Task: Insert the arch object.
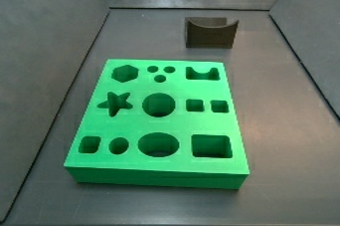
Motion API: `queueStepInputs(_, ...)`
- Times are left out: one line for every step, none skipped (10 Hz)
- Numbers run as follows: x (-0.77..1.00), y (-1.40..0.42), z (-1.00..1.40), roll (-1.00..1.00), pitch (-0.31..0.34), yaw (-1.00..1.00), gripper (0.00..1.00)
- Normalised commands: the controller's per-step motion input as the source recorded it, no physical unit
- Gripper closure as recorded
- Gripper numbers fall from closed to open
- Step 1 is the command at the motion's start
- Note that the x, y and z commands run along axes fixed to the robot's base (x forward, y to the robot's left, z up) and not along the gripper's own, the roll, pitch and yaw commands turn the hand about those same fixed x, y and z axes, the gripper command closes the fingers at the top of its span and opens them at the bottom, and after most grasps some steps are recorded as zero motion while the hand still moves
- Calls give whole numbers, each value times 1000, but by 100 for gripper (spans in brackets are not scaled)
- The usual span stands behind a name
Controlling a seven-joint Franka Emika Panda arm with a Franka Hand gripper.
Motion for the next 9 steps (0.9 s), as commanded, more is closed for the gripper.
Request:
queueStepInputs(0, 0, -574, 0, 96, -1000, 100)
queueStepInputs(0, 0, -580, -54, 167, -954, 100)
queueStepInputs(0, 0, -589, -103, 211, -900, 100)
queueStepInputs(0, 0, -560, -113, 227, -880, 100)
queueStepInputs(0, 0, -374, -179, 127, -826, 100)
queueStepInputs(0, 0, -300, -214, 141, -777, 100)
queueStepInputs(251, 0, -300, -287, 187, -629, 100)
queueStepInputs(286, 6, -351, -270, 193, -614, 100)
queueStepInputs(0, 0, -454, -161, 234, -849, 100)
